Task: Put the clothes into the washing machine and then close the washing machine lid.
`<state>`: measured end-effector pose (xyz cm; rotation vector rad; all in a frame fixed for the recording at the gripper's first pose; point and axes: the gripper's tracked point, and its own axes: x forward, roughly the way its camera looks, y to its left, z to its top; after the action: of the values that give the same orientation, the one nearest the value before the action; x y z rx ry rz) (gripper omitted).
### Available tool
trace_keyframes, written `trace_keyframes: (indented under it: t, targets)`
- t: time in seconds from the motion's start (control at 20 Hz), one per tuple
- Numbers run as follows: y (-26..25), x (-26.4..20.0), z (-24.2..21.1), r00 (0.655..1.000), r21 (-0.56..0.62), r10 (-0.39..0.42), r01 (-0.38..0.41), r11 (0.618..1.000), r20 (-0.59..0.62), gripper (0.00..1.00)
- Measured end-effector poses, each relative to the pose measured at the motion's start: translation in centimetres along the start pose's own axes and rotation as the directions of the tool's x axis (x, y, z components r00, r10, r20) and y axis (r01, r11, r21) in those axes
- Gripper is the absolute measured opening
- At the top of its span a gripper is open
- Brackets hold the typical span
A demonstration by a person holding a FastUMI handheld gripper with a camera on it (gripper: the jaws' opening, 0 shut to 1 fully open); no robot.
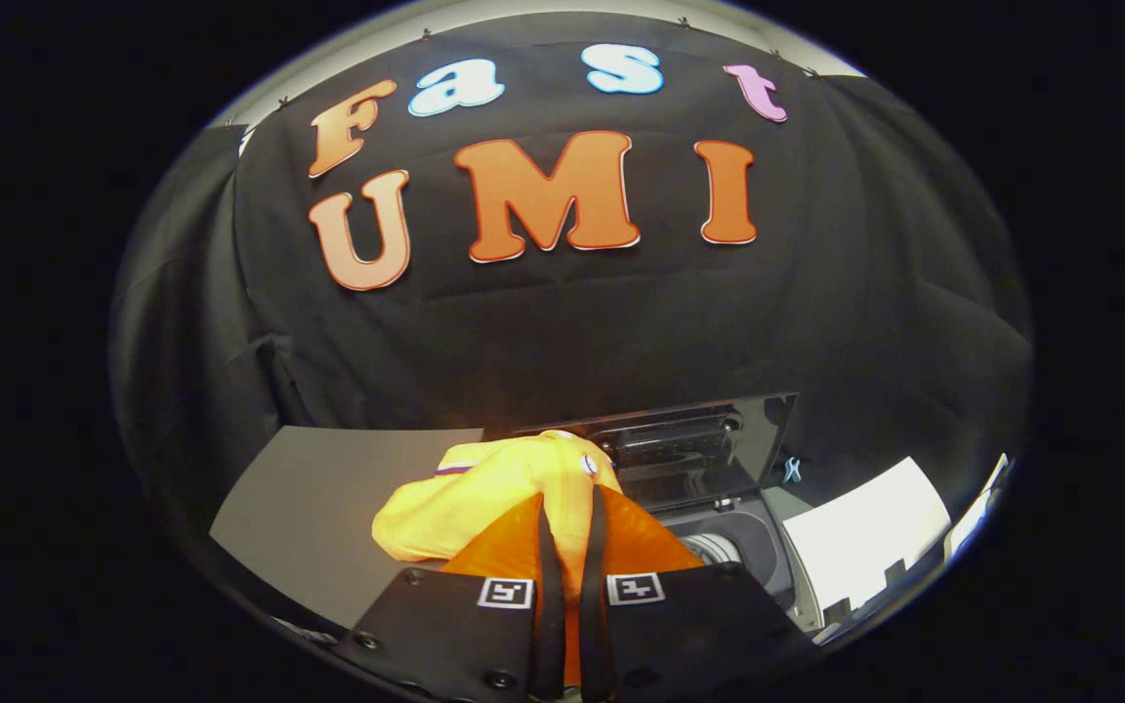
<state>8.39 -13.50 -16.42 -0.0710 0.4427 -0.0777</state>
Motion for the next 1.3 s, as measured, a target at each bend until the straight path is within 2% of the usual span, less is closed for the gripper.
trace_keyframes:
  t: [0.25,0.45,0.85,1.1,1.3]
  targets:
    - [-4.7,3.1,-1.1,0.999,-0.012,-0.034,0.033,0.999,-0.03,0.14]
    - [-7.8,6.8,-4.5,0.994,-0.054,-0.058,0.053,0.997,-0.093,0.14]
    - [-9.6,12.9,-12.1,0.983,-0.099,-0.028,0.01,0.995,-0.184,0.14]
    - [-10.3,14.9,-16.5,0.965,-0.106,-0.021,-0.007,0.994,-0.263,0.14]
    - [-12.7,16.4,-20.9,0.935,-0.076,-0.064,0.04,0.996,-0.348,0.14]
